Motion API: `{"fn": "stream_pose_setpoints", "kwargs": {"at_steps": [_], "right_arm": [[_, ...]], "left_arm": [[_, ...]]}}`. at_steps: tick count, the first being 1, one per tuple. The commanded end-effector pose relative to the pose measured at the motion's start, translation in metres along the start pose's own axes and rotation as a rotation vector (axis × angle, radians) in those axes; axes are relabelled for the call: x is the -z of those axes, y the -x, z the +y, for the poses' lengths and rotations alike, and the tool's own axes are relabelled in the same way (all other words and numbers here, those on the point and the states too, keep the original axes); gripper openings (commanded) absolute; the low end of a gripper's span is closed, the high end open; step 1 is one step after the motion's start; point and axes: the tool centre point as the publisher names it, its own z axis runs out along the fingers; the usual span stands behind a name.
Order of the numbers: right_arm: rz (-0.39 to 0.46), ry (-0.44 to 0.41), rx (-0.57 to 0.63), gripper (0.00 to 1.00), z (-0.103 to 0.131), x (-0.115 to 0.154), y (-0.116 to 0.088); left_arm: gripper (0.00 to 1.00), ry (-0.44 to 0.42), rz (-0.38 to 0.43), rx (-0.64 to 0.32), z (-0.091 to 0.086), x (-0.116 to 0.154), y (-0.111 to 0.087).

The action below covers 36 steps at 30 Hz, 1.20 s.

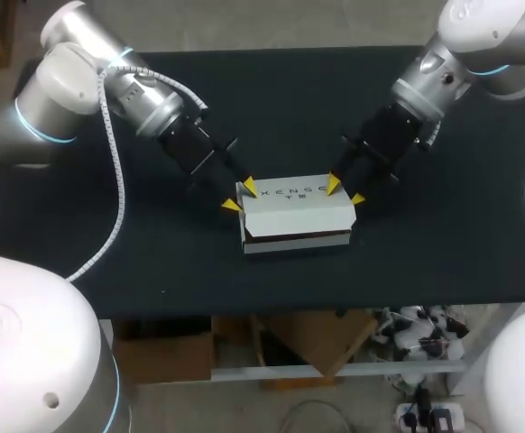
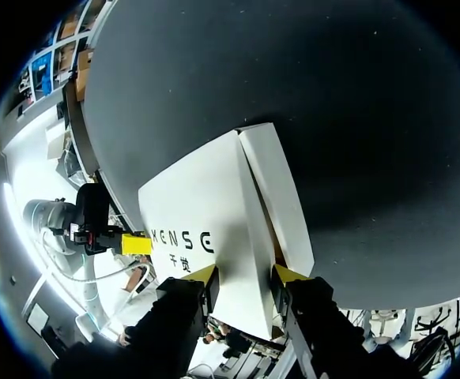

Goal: Assemble the packaging by folding the flat box into shape, placing the metal phone stand inside, and closing the box properly

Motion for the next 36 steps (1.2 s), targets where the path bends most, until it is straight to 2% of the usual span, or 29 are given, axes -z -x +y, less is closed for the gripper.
{"fn": "stream_pose_setpoints", "kwargs": {"at_steps": [1,16,31,36], "right_arm": [[0.000,-0.003,0.001,0.45,0.002,0.000,0.000],[-0.003,-0.005,0.003,0.44,0.002,-0.001,-0.001],[-0.003,-0.004,0.005,0.44,0.002,-0.002,-0.002],[-0.003,-0.004,0.007,0.44,0.002,-0.002,-0.002]], "left_arm": [[0.41,-0.005,-0.001,-0.002,0.002,0.000,0.001],[0.42,-0.018,-0.009,-0.008,0.002,0.001,0.007],[0.44,-0.075,-0.022,-0.037,0.015,0.018,-0.002],[0.46,-0.120,-0.025,-0.086,0.024,0.030,-0.003]]}}
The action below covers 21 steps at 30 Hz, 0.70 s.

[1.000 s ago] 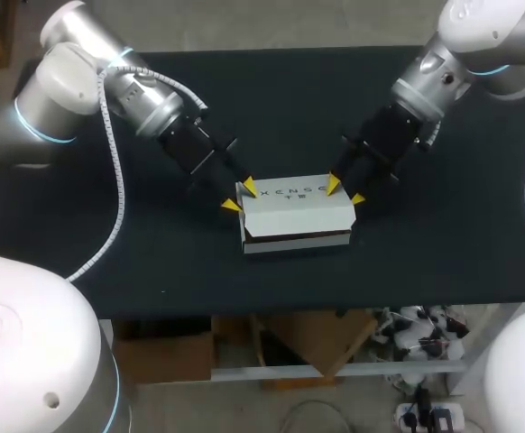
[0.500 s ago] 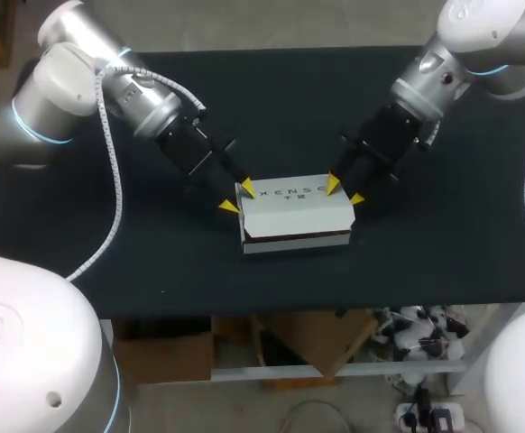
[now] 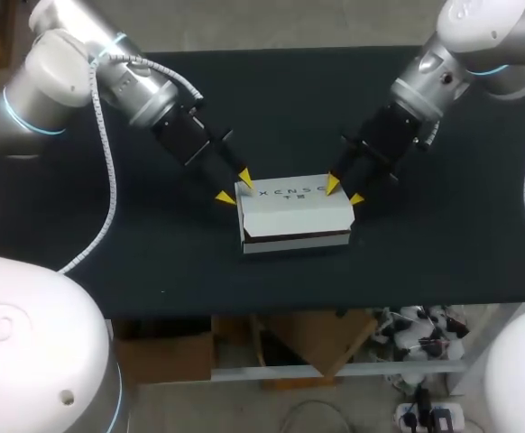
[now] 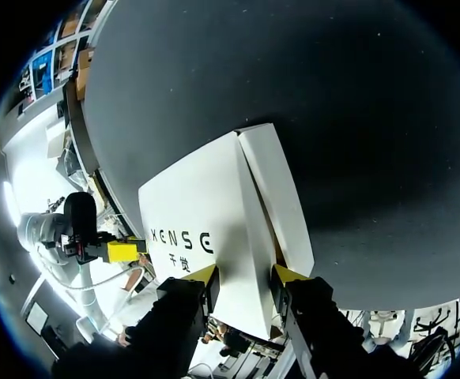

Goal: Assemble the packaging by folding the flat box into shape, placing the metal phone stand inside, and closing the box properly

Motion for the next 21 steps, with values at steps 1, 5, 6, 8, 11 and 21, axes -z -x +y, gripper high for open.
{"fn": "stream_pose_setpoints", "kwargs": {"at_steps": [1,5,6,8,11,21], "right_arm": [[-0.001,-0.004,0.002,0.44,0.002,-0.001,-0.001],[0.000,-0.003,0.002,0.44,0.001,-0.001,-0.001],[0.000,-0.003,0.002,0.44,0.001,-0.001,-0.001],[0.001,-0.003,0.001,0.45,0.001,-0.001,-0.001],[0.001,-0.003,-0.001,0.44,0.001,-0.001,-0.001],[0.004,-0.002,-0.006,0.44,0.002,0.000,-0.001]], "left_arm": [[0.47,-0.058,-0.004,-0.049,0.019,0.014,-0.001],[0.58,-0.088,-0.014,-0.130,0.030,0.022,-0.007],[0.69,-0.092,-0.019,-0.141,0.032,0.022,-0.009],[0.78,-0.103,-0.034,-0.187,0.037,0.023,-0.013],[0.86,-0.115,-0.069,-0.270,0.045,0.023,-0.019],[1.00,-0.144,-0.148,-0.391,0.057,0.018,-0.032]]}}
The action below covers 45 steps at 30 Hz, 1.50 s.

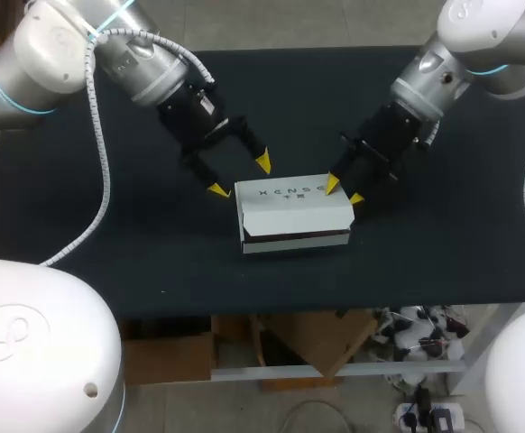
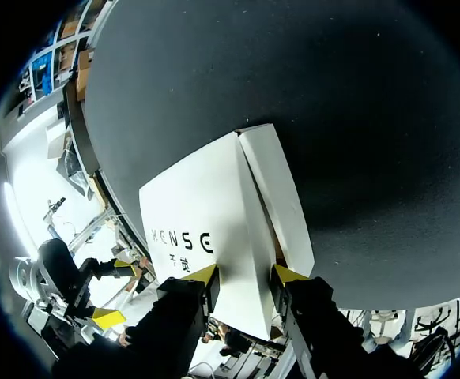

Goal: Assemble the packaging by folding the flat box into shape, placing the metal phone stand inside, and closing the box properly

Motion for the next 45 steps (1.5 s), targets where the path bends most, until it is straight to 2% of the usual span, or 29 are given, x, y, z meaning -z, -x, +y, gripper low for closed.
{"fn": "stream_pose_setpoints", "kwargs": {"at_steps": [1,15,21,28,33,39,45], "right_arm": [[0.001,-0.003,-0.002,0.44,0.002,-0.001,0.000],[0.001,-0.002,-0.005,0.42,0.002,-0.001,0.001],[0.001,-0.002,-0.005,0.43,0.002,-0.001,0.001],[0.001,-0.002,-0.005,0.43,0.002,-0.001,0.001],[0.001,-0.002,-0.005,0.42,0.002,-0.001,0.001],[0.001,-0.002,-0.005,0.42,0.002,-0.001,0.001],[0.001,-0.002,-0.005,0.42,0.002,-0.001,0.001]], "left_arm": [[1.00,-0.017,-0.042,-0.027,0.005,0.000,-0.008],[1.00,-0.017,-0.128,-0.213,0.011,-0.002,-0.023],[1.00,0.010,-0.163,-0.332,0.014,-0.001,-0.027],[1.00,0.103,-0.232,-0.546,0.016,-0.005,-0.032],[1.00,0.112,-0.272,-0.686,0.018,-0.005,-0.038],[1.00,0.141,-0.378,-0.912,0.024,-0.007,-0.044],[1.00,0.208,-0.507,-1.060,0.027,-0.018,-0.041]]}}
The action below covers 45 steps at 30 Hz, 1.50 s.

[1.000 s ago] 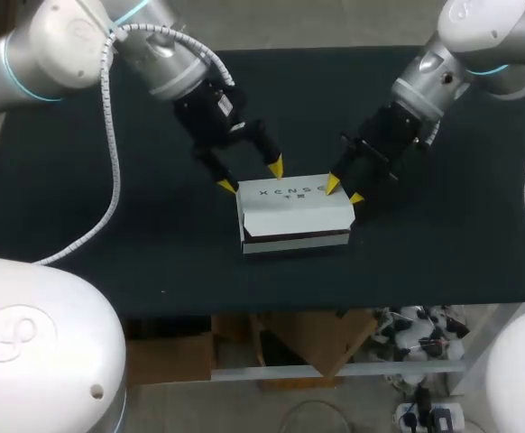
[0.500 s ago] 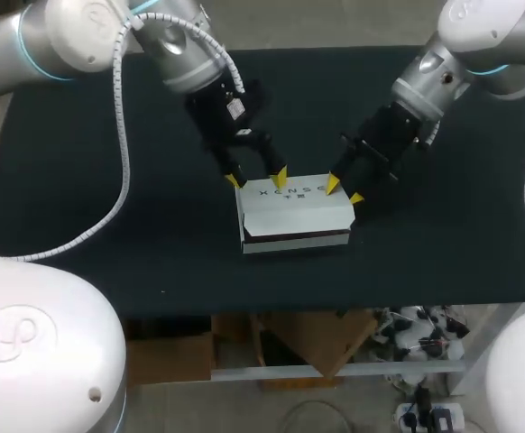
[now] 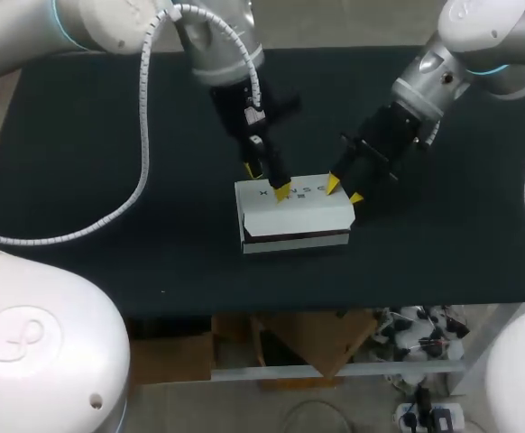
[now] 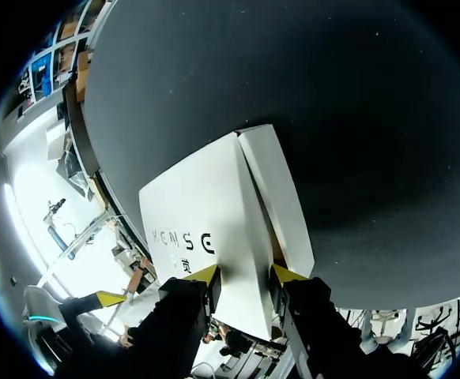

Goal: Assemble the packaging by folding the flat box into shape, placing the metal phone stand inside, and closing the box properly

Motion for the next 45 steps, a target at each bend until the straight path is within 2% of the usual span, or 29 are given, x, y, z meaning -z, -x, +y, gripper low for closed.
{"fn": "stream_pose_setpoints", "kwargs": {"at_steps": [1,8,29,37,45], "right_arm": [[0.000,-0.002,-0.001,0.42,0.002,-0.001,0.000],[0.000,-0.002,-0.001,0.41,0.002,-0.001,0.000],[0.000,-0.002,-0.001,0.41,0.002,-0.001,0.000],[0.000,-0.002,-0.001,0.40,0.002,-0.001,0.000],[0.000,-0.002,-0.001,0.40,0.002,-0.001,0.000]], "left_arm": [[1.00,0.105,-0.123,-0.120,-0.005,-0.009,-0.009],[1.00,0.112,-0.153,-0.212,0.002,-0.021,-0.007],[1.00,0.097,-0.139,-0.214,0.003,-0.023,-0.007],[1.00,0.086,-0.230,-0.226,0.005,-0.028,-0.001],[1.00,0.082,-0.306,-0.280,0.005,-0.036,0.003]]}}
